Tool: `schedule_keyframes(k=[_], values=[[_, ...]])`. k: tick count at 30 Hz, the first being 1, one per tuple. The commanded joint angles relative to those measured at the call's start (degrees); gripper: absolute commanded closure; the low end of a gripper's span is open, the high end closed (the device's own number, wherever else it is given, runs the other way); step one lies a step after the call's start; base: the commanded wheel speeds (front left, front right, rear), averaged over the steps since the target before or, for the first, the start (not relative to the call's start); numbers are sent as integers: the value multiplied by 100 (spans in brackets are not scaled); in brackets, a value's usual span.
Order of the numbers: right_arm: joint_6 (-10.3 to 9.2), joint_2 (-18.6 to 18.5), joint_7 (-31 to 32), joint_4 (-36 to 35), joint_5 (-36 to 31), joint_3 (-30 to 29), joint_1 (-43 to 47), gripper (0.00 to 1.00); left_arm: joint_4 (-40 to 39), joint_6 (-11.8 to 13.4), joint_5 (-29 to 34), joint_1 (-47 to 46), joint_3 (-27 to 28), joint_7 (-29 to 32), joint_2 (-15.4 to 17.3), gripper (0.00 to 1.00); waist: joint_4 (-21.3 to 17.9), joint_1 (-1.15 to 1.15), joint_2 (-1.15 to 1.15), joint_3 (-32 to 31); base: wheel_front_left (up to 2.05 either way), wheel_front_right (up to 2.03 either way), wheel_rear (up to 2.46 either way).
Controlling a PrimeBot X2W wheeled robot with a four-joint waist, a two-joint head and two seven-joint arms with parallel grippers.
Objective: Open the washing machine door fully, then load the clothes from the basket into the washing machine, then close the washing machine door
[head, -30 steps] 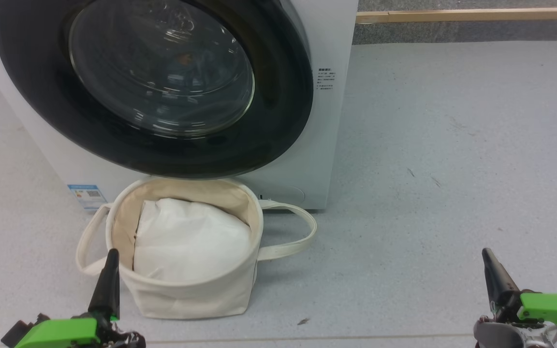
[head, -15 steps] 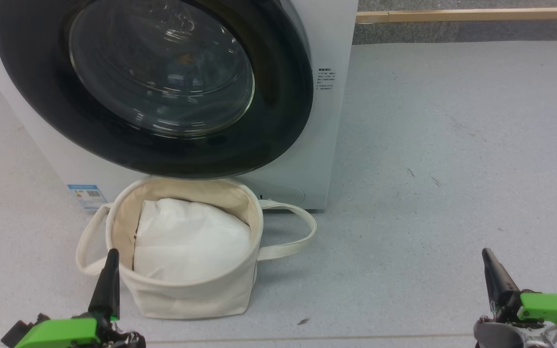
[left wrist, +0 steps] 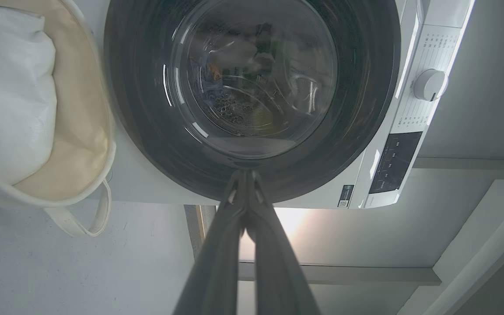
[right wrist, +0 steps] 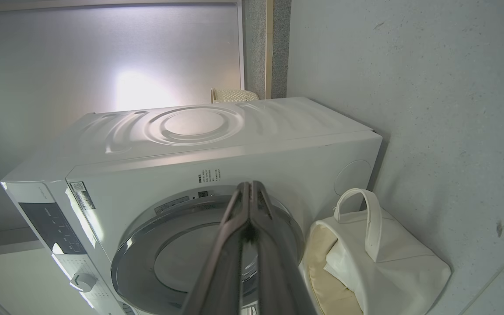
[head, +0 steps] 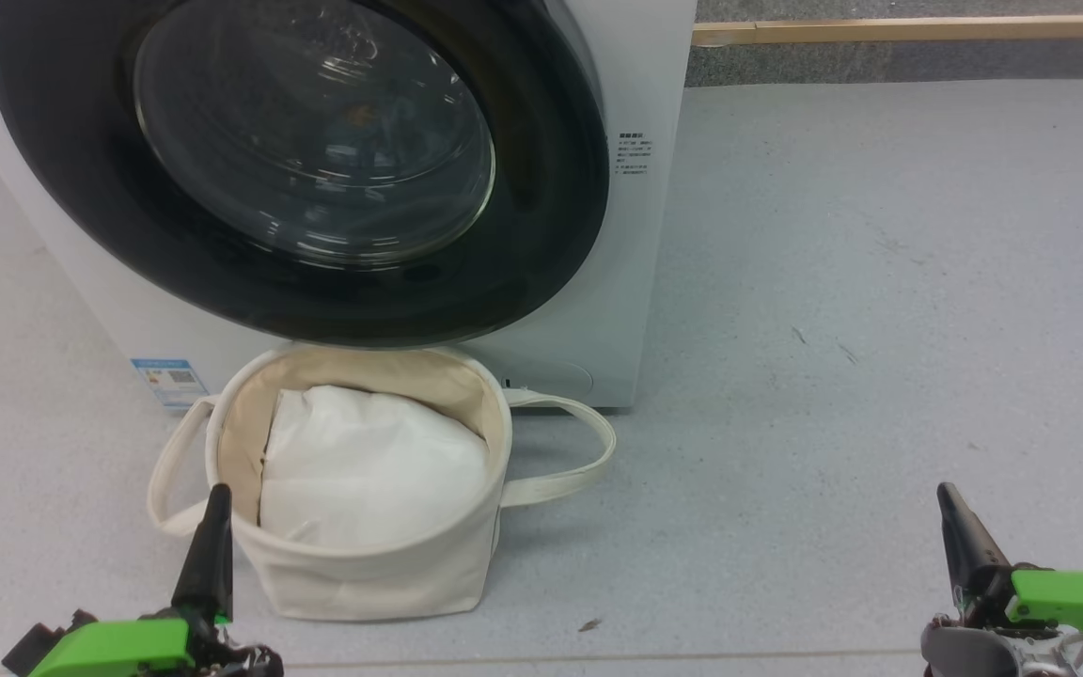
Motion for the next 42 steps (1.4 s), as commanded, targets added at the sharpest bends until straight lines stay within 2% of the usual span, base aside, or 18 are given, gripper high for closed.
schedule_keyframes(k=[1,42], values=[[0,-20,44,-181,30,117,-288,100,-230,-39,-21,-139,196,46,32,100,0,0,0,0,0,0,0],[0,-20,43,-181,31,118,-288,100,-230,-39,-22,-138,195,46,32,100,0,0,0,0,0,0,0]])
